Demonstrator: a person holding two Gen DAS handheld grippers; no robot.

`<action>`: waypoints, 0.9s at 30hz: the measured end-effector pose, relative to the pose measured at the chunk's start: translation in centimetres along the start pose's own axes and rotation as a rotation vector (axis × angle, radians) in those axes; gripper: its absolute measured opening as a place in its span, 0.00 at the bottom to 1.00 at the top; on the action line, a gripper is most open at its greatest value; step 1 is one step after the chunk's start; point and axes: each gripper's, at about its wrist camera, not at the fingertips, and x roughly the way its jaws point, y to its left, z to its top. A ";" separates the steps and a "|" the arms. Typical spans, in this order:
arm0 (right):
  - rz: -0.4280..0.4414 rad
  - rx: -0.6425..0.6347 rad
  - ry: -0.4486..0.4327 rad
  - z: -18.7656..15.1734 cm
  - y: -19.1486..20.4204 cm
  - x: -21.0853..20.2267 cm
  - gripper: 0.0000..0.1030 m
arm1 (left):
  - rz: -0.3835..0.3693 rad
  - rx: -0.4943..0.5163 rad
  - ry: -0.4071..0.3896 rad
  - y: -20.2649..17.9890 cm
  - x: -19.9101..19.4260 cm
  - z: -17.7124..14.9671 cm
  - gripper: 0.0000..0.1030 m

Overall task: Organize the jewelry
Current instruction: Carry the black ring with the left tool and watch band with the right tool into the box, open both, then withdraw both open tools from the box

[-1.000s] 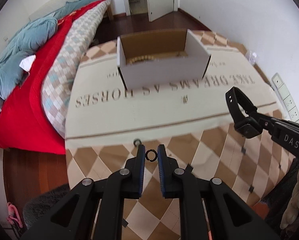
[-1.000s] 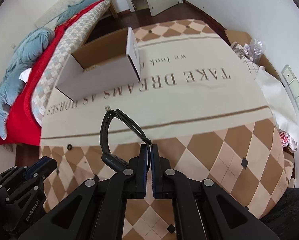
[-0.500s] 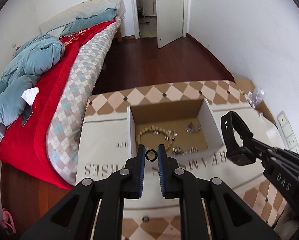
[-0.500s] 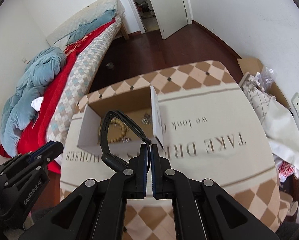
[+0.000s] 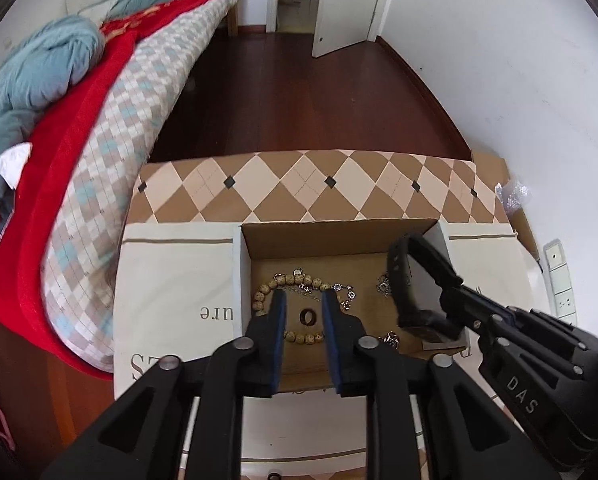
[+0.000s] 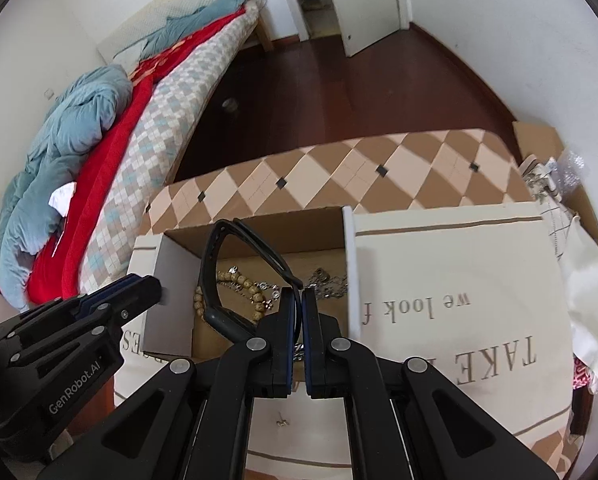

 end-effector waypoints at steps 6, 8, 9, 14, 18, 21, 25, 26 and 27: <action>-0.032 0.019 -0.017 -0.3 -0.7 -0.8 0.60 | 0.027 -0.028 -0.049 1.4 -1.4 0.3 0.73; -0.060 0.018 -0.020 -0.4 -0.9 -1.3 0.62 | 0.056 -0.032 -0.056 1.9 -1.8 0.3 0.84; -0.079 0.013 -0.022 -0.5 -1.0 -1.5 0.68 | 0.071 -0.030 -0.065 2.1 -2.0 0.3 0.94; -0.184 -0.028 -0.017 -0.9 -0.8 -1.9 0.97 | 0.161 -0.010 -0.075 2.8 -2.3 -0.7 0.99; -0.221 -0.056 -0.007 -1.4 -0.4 -1.8 1.00 | 0.196 -0.014 -0.068 3.4 -2.3 -1.7 1.00; -0.226 -0.067 -0.009 -1.7 -0.1 -2.1 1.00 | 0.206 -0.017 -0.067 3.7 -2.5 -2.5 1.00; -0.227 -0.080 -0.021 -2.2 0.5 -2.9 1.00 | 0.216 -0.012 -0.079 3.6 -3.5 -3.3 1.00; -0.228 -0.084 -0.025 -2.3 0.7 -3.2 1.00 | 0.218 -0.011 -0.083 3.6 -3.8 -3.4 1.00; -0.230 -0.087 -0.030 -2.4 0.9 -3.5 1.00 | 0.217 -0.010 -0.090 3.5 -4.2 -3.6 1.00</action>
